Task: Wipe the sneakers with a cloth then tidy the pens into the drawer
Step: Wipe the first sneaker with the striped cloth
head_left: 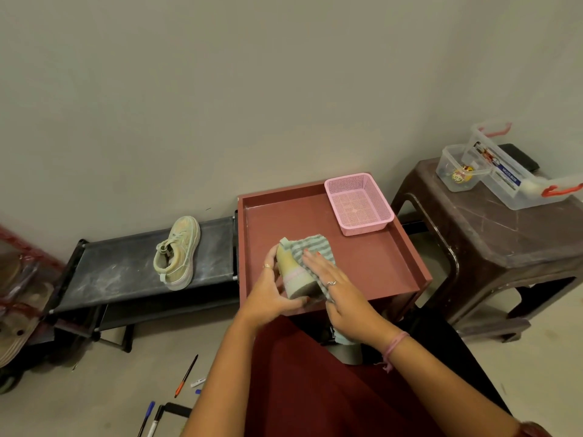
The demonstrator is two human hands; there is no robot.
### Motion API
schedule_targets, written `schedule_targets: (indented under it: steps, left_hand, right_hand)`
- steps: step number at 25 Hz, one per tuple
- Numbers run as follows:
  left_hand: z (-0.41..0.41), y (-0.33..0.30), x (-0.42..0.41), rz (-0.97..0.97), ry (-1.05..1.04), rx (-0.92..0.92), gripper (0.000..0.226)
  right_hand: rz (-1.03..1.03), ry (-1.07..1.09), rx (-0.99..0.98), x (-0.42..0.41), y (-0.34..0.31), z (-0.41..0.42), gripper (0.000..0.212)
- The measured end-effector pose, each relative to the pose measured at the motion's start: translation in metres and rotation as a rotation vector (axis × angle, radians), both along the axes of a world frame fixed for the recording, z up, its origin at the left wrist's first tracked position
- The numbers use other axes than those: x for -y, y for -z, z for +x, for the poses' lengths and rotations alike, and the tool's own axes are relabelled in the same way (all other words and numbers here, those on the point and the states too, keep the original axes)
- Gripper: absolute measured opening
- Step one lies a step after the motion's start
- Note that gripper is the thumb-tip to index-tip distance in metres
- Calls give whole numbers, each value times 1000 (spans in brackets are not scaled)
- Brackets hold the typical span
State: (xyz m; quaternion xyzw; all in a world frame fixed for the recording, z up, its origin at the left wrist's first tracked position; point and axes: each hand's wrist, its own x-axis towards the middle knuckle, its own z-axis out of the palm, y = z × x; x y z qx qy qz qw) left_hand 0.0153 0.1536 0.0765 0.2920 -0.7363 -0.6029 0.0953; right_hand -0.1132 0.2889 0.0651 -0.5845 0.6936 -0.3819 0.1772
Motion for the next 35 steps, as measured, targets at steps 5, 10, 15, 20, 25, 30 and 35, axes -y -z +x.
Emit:
schedule_targets:
  steps: [5,10,15,20,25,30,35]
  left_hand:
    - [4,-27,28,-350,111,269,126]
    - [25,-16,36,-394,114,267,127]
    - [26,-7,35,-364,53,138,114]
    - [30,0,30,-309,63,93,108]
    - [27,9,30,-327,44,60,105]
    - [27,16,27,-233,-68,9,96]
    - [42,34,27,-178,-142,6,100]
  right_hand:
    - [167,38,206,18,31,6,96]
    - [357,138,475,29,20,6,87]
    - [192,-40,170,41,-3,44,93]
    - [297,90,139,29,37,-3,96]
    - [210,73,266,35,15,30,88]
    - [58,-37,-165,30,27,46,102]
    - [303,179,-10,23,85,-30,107]
